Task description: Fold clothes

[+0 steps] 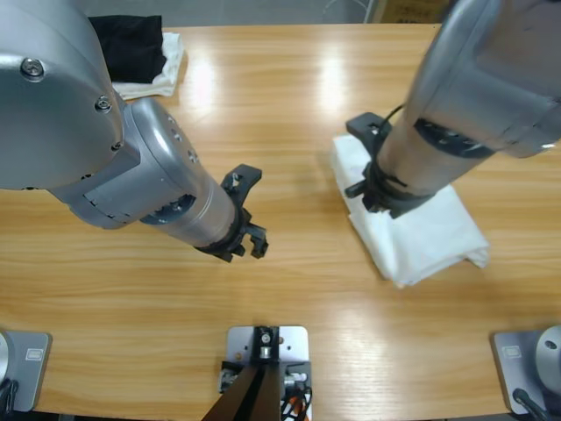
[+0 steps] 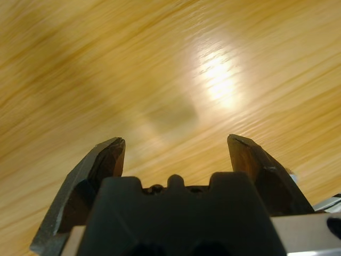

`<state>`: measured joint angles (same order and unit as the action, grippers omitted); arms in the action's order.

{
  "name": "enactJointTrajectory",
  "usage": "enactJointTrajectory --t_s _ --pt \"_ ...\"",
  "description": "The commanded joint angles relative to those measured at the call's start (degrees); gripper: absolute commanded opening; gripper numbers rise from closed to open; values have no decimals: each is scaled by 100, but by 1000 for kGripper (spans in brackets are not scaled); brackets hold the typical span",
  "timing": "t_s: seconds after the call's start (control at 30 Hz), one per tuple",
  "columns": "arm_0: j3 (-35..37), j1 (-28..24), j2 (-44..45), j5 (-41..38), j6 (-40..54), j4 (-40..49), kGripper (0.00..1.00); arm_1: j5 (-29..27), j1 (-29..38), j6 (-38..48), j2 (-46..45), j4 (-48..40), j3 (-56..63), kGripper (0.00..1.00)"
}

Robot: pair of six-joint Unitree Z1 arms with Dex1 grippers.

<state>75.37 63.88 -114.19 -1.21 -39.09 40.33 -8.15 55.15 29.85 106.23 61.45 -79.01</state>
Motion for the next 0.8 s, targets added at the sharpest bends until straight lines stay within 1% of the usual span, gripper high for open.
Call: enactJointTrajectory --t_s 0.03,0.07,0.1,0.13,0.17,0.2,0.23,0.27,0.3,0.33,0.4,0.43,0.47,0.5,0.53,0.57,0.63,0.73,0.8 --pt "-57 3 139 237 -35 -16 752 147 -67 120 -1681 329 -257 793" --pt "126 -74 194 342 5 -7 748 285 -285 132 -1926 227 -144 360" --pt "344 -152 211 367 60 3 746 388 -507 92 -2070 40 118 61" --pt "683 -240 190 367 228 37 739 531 -855 9 -2233 -267 524 0" --pt "1012 -290 141 365 376 88 736 673 -1164 -90 -2377 -504 805 0" --pt "1492 -354 41 353 526 253 730 872 -1581 -144 -2495 -685 1070 0" --pt "1899 -399 -80 334 620 411 729 1088 -1943 -209 -2507 -765 1248 0" --pt "2305 -447 -217 276 694 552 729 1392 -2361 -249 -2500 -1058 1591 0" --pt "2763 -500 -383 209 758 754 729 1550 -2588 -251 -2456 -1415 1884 0" --pt "3007 -535 -465 195 761 893 729 1578 -2655 -251 -2296 -1626 2028 0" --pt "3183 -598 -495 200 745 1067 741 1492 -2658 -204 -1769 -1705 2009 0" --pt "3186 -609 -460 207 742 1186 757 1454 -2658 16 -1495 -1672 1933 49" --pt "3172 -616 -393 219 749 1392 804 1468 -2658 294 -1251 -1513 1856 561" --pt "3112 -628 -298 260 754 1575 970 1473 -2643 643 -1040 -1283 1758 955" --pt "3010 -640 -196 288 735 1655 1000 1499 -2625 1090 -1020 -1218 1714 1000" --pt "2856 -661 -57 288 685 1680 1000 1552 -2620 1718 -1052 -1234 1712 1000" --pt "2618 -667 115 288 638 1680 1000 1598 -2604 2640 -1031 -1236 1663 1000" --pt "2432 -653 206 279 585 1671 1000 1608 -2606 3641 -883 -1299 1563 1000" --pt "2274 -598 261 281 561 1671 1000 1812 -2595 4309 -597 -1322 1554 1000"
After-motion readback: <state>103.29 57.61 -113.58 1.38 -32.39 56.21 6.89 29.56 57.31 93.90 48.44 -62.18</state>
